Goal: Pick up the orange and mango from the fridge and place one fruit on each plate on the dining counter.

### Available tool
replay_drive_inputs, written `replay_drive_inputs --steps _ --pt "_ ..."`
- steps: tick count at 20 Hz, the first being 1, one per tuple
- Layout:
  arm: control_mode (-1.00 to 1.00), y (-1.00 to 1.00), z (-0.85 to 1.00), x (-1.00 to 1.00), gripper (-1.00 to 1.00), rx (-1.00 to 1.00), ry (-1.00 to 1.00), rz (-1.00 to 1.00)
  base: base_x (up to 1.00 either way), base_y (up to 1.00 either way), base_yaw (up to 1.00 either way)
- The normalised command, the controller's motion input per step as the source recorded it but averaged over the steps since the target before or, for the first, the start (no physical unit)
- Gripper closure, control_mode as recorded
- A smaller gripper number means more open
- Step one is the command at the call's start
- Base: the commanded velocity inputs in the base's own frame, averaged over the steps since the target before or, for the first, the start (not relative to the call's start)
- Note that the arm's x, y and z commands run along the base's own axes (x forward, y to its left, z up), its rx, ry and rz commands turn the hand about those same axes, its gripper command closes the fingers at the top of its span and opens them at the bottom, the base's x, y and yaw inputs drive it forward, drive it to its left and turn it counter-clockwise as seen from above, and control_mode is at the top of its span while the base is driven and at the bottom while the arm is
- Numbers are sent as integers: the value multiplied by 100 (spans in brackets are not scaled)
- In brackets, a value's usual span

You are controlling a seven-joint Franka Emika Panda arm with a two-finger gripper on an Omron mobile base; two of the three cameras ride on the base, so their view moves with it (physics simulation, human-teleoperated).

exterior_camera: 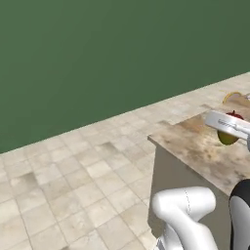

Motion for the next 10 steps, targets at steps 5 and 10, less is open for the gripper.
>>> replay_drive_inputs --steps 5,10 --pt "100 0 0 0 100 0 0 0 83 55 -57" --pt "100 0 0 0 100 0 0 0 75 59 -60"
